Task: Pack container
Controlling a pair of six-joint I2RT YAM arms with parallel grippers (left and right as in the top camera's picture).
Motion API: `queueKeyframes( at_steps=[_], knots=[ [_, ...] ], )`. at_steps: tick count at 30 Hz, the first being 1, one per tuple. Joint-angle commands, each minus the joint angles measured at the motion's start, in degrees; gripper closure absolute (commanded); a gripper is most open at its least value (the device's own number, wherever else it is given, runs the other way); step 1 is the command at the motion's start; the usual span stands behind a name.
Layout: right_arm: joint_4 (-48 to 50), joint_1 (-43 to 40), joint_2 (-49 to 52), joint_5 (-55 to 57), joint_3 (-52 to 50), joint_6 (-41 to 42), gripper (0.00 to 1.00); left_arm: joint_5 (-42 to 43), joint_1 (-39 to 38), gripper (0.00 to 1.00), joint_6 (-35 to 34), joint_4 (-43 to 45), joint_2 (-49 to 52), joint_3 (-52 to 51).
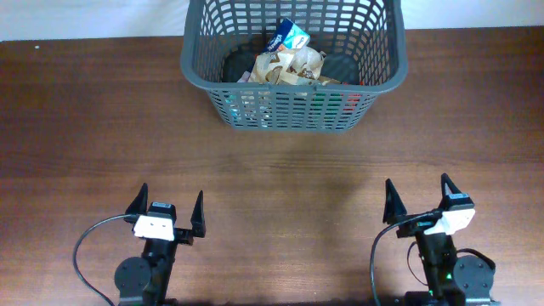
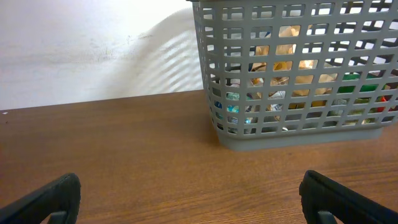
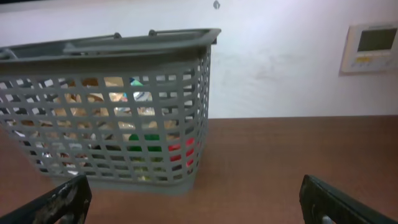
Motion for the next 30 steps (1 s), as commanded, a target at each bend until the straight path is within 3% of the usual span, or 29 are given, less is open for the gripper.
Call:
queueKeyframes(
  at_steps=[1, 8, 13, 17, 24, 30],
  knots=[
    [1.44, 0.7, -0.72, 0.11, -2.01, 0.22, 0.01, 0.61, 0.04, 0.01, 0.7, -0.02, -0.48, -0.39],
    [4.22, 2.36, -0.72, 0.15, -4.52, -0.04, 0.01, 0.61, 0.04, 0.01, 0.7, -0.02, -0.48, -0.39],
    [13.62, 2.89, -0.72, 0.11, -9.22, -0.04, 0.01, 0.61, 0.02, 0.01, 0.7, -0.04, -0.48, -0.39],
    [14.82, 3.26, -0.72, 0.09, -9.11, -2.01, 0.01, 0.61, 0.02, 0.01, 0.7, -0.02, -0.48, -0.39],
    [13.84, 3.26, -0.72, 1.07, -9.11, -2.84, 0.01, 0.61, 0.02, 0.01, 0.7, -0.02, -0.48, -0.39],
    [6.1, 3.26, -0.72, 1.18, -9.11, -2.8, 0.01, 0.61, 0.02, 0.01, 0.7, -0.02, -0.48, -0.39]
  ],
)
